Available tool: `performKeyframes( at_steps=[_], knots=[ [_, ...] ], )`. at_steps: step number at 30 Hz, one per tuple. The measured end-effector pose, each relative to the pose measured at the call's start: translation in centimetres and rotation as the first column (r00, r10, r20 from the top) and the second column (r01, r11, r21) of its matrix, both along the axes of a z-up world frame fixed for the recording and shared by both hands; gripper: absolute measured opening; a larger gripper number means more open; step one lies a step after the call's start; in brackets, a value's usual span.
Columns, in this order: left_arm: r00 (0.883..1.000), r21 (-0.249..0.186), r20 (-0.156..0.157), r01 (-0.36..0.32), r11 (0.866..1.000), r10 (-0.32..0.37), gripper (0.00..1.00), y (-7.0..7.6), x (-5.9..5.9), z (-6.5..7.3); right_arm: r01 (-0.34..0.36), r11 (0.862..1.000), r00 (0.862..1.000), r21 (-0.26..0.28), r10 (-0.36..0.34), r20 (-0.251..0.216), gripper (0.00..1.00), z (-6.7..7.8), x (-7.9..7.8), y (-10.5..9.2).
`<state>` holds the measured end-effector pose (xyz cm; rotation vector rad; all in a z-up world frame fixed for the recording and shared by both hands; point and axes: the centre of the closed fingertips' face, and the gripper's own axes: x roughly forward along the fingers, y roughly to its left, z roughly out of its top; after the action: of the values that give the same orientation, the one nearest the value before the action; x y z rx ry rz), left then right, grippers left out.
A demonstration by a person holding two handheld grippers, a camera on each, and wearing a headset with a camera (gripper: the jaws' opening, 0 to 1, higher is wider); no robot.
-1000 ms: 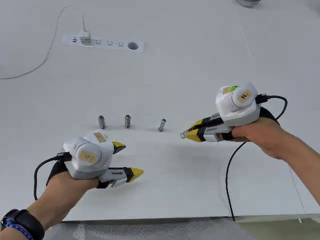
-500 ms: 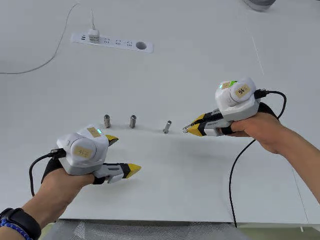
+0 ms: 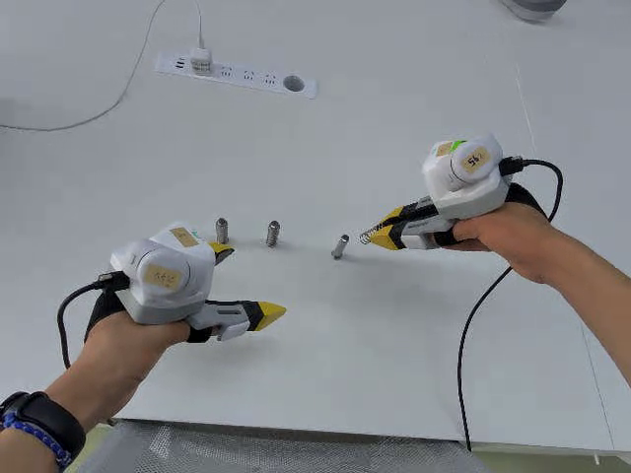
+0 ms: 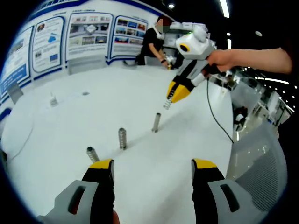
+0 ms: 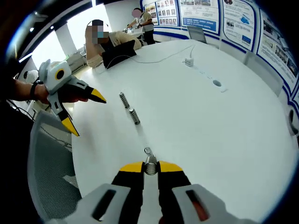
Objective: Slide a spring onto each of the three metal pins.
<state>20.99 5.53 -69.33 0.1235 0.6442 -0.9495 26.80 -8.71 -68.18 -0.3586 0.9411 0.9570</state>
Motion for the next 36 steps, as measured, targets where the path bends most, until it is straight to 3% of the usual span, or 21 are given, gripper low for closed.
performKeyframes(
  at_steps=[24,36],
  knots=[
    [0.998,-0.010,-0.006,-0.057,0.998,0.057,0.69,1.7,0.8,0.2,-0.055,0.998,0.998,-0.017,0.054,-0.029,0.12,-0.8,0.1,2.5],
    [0.998,-0.008,-0.012,-0.058,0.998,0.058,0.68,2.0,0.4,0.2,-0.085,0.995,0.996,-0.045,0.084,-0.031,0.12,-1.6,0.0,3.0]
  ],
)
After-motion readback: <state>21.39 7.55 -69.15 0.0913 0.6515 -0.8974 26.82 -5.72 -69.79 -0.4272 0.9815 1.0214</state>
